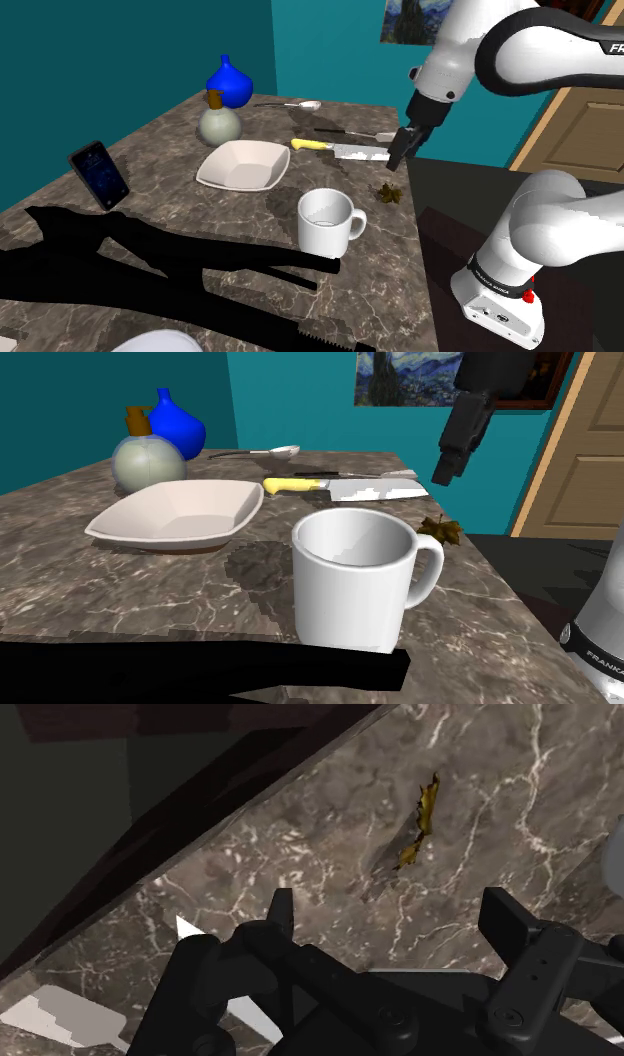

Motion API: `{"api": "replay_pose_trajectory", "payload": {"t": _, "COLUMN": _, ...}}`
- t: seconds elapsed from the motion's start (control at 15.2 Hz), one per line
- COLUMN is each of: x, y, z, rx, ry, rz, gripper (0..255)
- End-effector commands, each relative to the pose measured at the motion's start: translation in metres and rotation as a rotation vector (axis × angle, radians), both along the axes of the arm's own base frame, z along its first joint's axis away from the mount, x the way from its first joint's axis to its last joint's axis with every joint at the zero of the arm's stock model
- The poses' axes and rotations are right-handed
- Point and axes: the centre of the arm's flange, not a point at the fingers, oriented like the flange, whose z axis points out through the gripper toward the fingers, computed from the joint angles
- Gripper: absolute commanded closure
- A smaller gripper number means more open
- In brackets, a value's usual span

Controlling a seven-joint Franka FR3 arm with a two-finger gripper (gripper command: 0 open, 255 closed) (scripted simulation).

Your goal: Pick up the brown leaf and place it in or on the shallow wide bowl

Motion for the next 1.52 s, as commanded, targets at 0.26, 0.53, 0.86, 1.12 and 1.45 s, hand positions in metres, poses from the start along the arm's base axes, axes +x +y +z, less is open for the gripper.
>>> {"api": "replay_pose_trajectory", "payload": {"t": 0.26, "x": -0.016, "y": 0.031, "z": -0.038, "rx": 0.025, "ry": -0.05, "rz": -0.088, "gripper": 0}}
{"api": "replay_pose_trajectory", "payload": {"t": 0.53, "x": -0.012, "y": 0.034, "z": -0.058, "rx": 0.025, "ry": -0.05, "rz": -0.088, "gripper": 0}}
{"api": "replay_pose_trajectory", "payload": {"t": 0.86, "x": -0.011, "y": 0.034, "z": -0.061, "rx": 0.025, "ry": -0.05, "rz": -0.088, "gripper": 0}}
{"api": "replay_pose_trajectory", "payload": {"t": 1.12, "x": -0.011, "y": 0.034, "z": -0.061, "rx": 0.025, "ry": -0.05, "rz": -0.088, "gripper": 0}}
{"api": "replay_pose_trajectory", "payload": {"t": 1.45, "x": -0.011, "y": 0.034, "z": -0.061, "rx": 0.025, "ry": -0.05, "rz": -0.088, "gripper": 255}}
